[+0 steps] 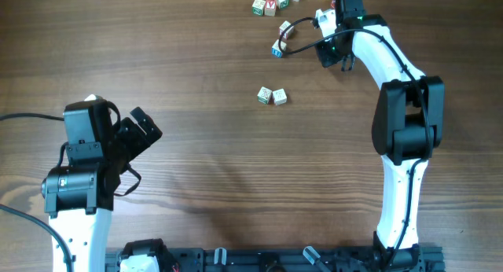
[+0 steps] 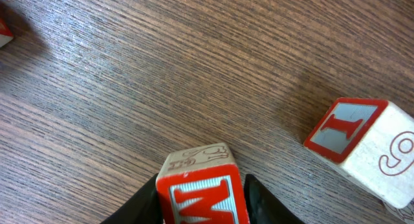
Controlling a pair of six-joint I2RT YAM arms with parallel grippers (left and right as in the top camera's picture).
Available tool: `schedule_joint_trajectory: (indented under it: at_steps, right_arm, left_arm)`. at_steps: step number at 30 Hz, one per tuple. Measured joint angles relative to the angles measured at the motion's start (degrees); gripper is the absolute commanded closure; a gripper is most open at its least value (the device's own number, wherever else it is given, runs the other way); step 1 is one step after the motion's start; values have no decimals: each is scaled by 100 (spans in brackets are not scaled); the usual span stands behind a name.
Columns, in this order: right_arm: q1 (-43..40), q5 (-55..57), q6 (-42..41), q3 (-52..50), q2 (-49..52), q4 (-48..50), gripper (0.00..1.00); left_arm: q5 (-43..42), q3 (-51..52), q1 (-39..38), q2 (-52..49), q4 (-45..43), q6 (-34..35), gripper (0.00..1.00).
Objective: Form a circle
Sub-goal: 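Reach the right gripper to the top of the arc and grasp the red M block, then carry the red M block down toward the airplane and Z blocks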
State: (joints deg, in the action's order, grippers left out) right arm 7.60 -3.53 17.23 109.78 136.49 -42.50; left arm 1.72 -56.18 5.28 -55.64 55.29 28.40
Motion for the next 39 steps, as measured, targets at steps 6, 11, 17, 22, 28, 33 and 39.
schedule_joint_trajectory:
  at_steps: [6, 11, 17, 22, 28, 33, 39]
  right_arm:
    - [17, 17, -442, 52, -315, -367, 71]
    - [149, 15, -1106, 125, -1711, -841, 72]
    - [811, -98, -2308, 374, -2892, -2371, 78]
    - [1665, -140, -3134, -39, -2793, -3276, 77]
    - [2693, -92, -4172, -1475, -2782, -2181, 78]
    - [2900, -31, -5200, -3117, -2730, -544, 82]
    - [2903, 125, -5324, -3779, -2719, 754, 78]
  left_arm:
    - [0, 0, 0, 0, -2, 0, 0]
    - [0, 0, 0, 0, 0, 0, 0]
    - [0, 0, 0, 2, -4, 0, 0]
    - [0, 0, 0, 0, 0, 0, 0]
    - [0, 0, 0, 2, -2, 0, 0]
    - [0, 0, 0, 0, 0, 0, 0]
    - [0, 0, 0, 0, 2, 0, 0]
